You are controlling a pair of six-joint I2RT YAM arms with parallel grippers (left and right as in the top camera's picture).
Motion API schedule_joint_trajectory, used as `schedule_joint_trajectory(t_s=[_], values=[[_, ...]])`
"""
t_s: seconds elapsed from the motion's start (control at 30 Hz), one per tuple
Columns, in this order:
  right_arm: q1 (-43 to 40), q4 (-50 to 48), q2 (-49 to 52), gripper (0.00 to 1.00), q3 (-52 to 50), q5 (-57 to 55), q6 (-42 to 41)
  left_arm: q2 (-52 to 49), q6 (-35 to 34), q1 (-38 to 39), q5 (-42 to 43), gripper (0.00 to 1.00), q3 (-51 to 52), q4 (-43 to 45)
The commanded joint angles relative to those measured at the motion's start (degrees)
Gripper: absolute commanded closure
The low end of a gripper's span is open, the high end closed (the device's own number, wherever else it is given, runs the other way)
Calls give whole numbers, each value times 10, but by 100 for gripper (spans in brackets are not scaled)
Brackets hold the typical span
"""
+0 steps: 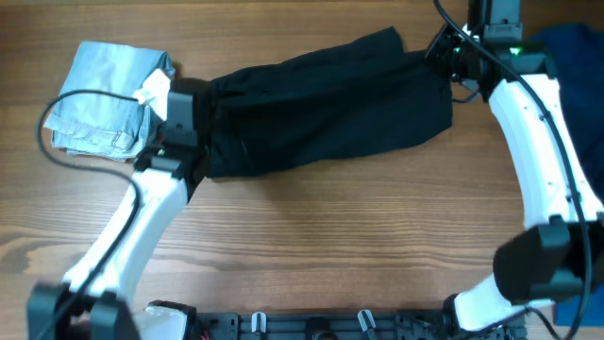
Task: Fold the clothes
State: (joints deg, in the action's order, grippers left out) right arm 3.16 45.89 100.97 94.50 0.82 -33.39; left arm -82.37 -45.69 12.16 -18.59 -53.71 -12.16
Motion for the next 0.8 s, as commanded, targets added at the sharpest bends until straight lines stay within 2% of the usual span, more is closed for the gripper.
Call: schedule_joint_trajectory(t_s=[0.0, 0.2, 0.27, 0.47, 0.67, 0.73, 0.77], values=[[-8, -30, 63, 96, 10, -43, -13, -63, 35, -12, -25, 96, -8, 70], [-8, -144, 161, 96, 10, -43, -11, -124, 96, -12, -25, 96, -8, 199], [-8, -187, 192, 96, 10, -42, -11, -138, 95, -15, -25, 96, -8, 229], [-7, -305, 272, 96, 10, -23, 6, -212, 95, -29, -25, 96, -8, 283], [-7, -357, 301, 93, 10, -24, 9, -284, 95, -31, -25, 96, -8, 323], [-7, -362, 301, 89, 10, -23, 10, -294, 95, -31, -25, 90, -8, 328], [-7, -366, 301, 87, 10, -20, 21, -299, 95, -31, -25, 82, -8, 334]])
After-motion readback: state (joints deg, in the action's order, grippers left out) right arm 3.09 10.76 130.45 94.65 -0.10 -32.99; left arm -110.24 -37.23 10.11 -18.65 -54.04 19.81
